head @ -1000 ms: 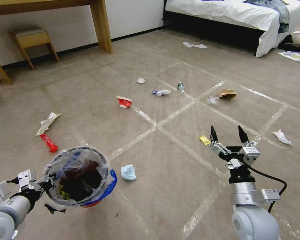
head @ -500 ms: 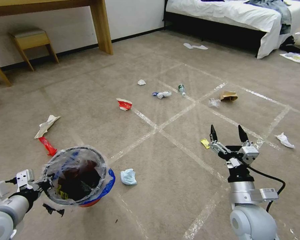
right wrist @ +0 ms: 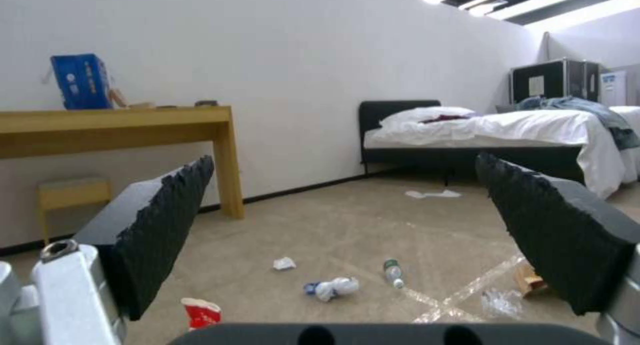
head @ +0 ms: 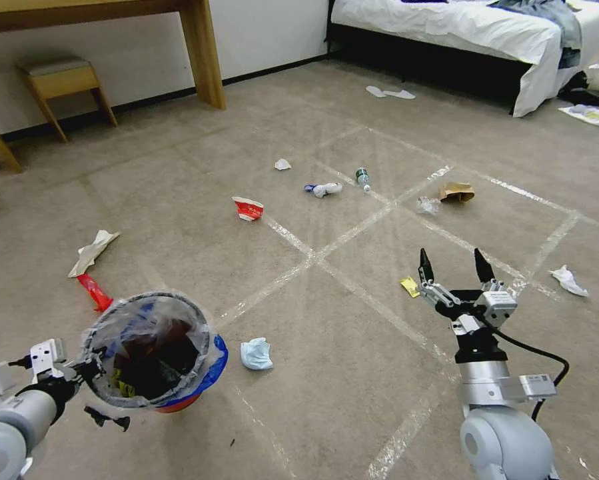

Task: Pick up the trash bin and place the garbage on the floor into it.

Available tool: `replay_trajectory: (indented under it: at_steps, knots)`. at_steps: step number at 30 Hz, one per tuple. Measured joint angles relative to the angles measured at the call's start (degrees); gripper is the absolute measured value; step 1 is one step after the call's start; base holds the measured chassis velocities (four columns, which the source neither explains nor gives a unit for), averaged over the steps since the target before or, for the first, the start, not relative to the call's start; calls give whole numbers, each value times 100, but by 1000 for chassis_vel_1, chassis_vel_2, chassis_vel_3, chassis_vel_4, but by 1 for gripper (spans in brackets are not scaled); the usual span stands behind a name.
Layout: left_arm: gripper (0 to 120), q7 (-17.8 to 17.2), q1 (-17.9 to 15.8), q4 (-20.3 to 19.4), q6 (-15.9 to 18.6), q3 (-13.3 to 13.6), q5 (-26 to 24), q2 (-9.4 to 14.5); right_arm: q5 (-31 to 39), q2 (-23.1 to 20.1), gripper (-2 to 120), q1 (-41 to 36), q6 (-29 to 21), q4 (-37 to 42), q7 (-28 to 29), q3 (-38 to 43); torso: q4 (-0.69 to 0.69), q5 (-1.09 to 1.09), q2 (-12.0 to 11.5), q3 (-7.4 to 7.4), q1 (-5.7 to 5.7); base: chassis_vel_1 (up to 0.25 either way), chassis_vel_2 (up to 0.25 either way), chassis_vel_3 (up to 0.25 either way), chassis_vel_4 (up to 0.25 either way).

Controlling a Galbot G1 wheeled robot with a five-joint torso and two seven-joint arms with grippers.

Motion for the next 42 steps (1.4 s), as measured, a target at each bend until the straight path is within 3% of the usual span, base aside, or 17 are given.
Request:
replay_trajectory:
  at_steps: [8,30,37,39,40,42]
  knots:
    - [0,-44,25,15,-1,-202,-116,-1,20,-40,100,94,-3,-31,-9,-40,0,0,0,1,0,0,0,0,0]
    - [0,-44,-54,143,-1,-177,-101,-24,30,-69,100,244,-42,-207,121,-164,0,0,0,1,1,0,0,0,0]
    - [0,-55,-58,137,-1,-208,-113,-32,603,-412,100,627,-916,-205,793,-715,0,1,0,1,1,0,0,0,0]
    - [0,-77,-49,110,-1,-232,-116,-83,1193,-709,100,1033,-1719,-250,1203,-1149,0,0,0,0,1,0,0,0,0]
    - [0,-77,-49,110,-1,-232,-116,-83,1193,-709,100,1033,-1719,-250,1203,-1149,0,0,0,0,1,0,0,0,0]
    - [0,-99,-47,93,-1,-251,-128,-126,1746,-947,100,1432,-2314,-296,1646,-1596,0,1,0,1,1,0,0,0,0]
